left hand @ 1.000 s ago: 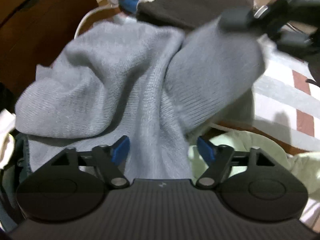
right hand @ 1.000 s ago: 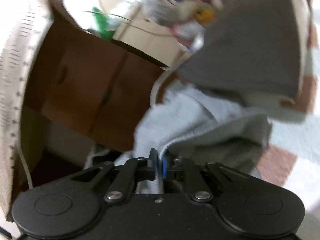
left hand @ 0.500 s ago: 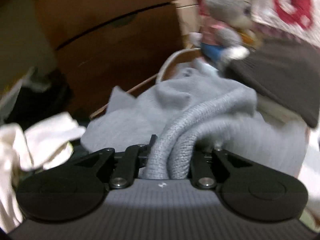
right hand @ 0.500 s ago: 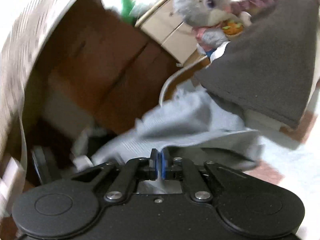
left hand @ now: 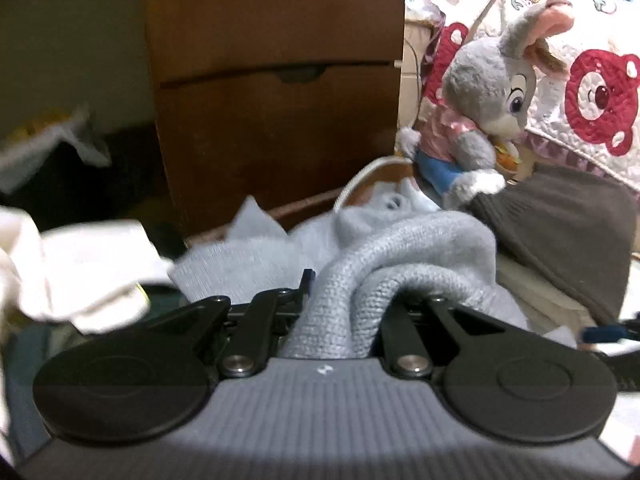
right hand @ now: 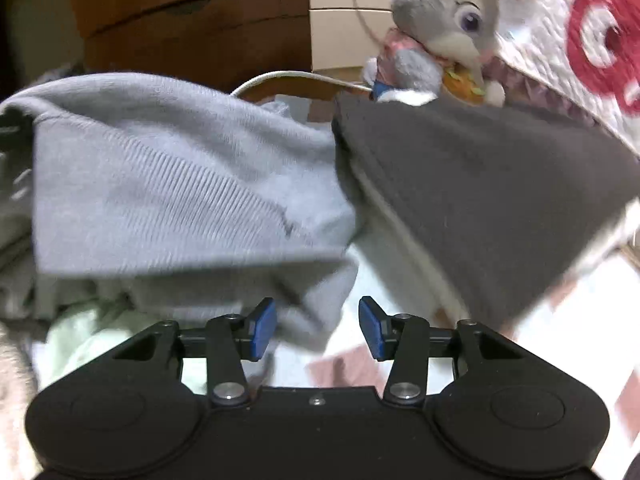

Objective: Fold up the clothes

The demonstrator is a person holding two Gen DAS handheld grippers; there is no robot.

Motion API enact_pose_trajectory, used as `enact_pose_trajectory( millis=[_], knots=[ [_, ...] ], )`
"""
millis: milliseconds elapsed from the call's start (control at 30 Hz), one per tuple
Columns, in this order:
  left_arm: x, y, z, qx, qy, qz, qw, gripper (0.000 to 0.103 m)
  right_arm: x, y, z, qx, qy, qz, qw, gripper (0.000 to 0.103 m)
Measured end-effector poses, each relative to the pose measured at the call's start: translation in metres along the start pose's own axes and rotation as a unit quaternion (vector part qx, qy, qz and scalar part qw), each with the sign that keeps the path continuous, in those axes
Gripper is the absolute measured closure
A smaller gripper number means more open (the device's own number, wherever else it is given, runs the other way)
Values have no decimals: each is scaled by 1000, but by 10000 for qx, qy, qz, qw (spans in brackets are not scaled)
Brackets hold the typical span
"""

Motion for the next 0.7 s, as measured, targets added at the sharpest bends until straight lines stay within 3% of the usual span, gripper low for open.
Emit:
enact_pose_trajectory(
  millis=[100, 200, 233, 333, 367, 400, 533, 700],
  knots=[
    [2, 5, -8, 10, -242, -87, 9997, 92, -14, 22, 15, -244, 532, -240, 9980, 42],
    [6, 8, -17, -100, -403, -190, 9990, 92, -26, 33, 36, -249, 1018, -399, 9937, 42],
    [8, 10, -18, -210, -409, -268, 9986, 92, -28, 31, 47, -339, 1459, -431, 9878, 42],
    [11, 14, -20, -373, -418, -406, 9976, 91, -30, 21, 81, -1113, 2805, -449, 9523, 41],
    [10, 15, -20, -362, -400, -404, 9977, 91, -30, 19, 87, -1254, 3071, -422, 9424, 36],
    [10, 15, -19, -351, -373, -397, 9979, 91, -32, 22, 86, -1256, 3010, -491, 9441, 28],
    [11, 16, -20, -216, -416, -421, 9980, 91, -37, 37, 79, -1202, 3027, -610, 9435, 26],
    [18, 27, -27, 151, -697, -770, 9945, 86, -34, 86, 72, -1446, 3945, -859, 9034, 23]
  ],
)
Point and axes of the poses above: each gripper's, at about its wrist camera, not at the fingertips, and y roughly the way its jaws point, z to its right, x to its underside, the point moved 4 cm from there along y, roughly the way its jaws point, and after that the axes turned 9 degrees about y, right-handed, at the moved point
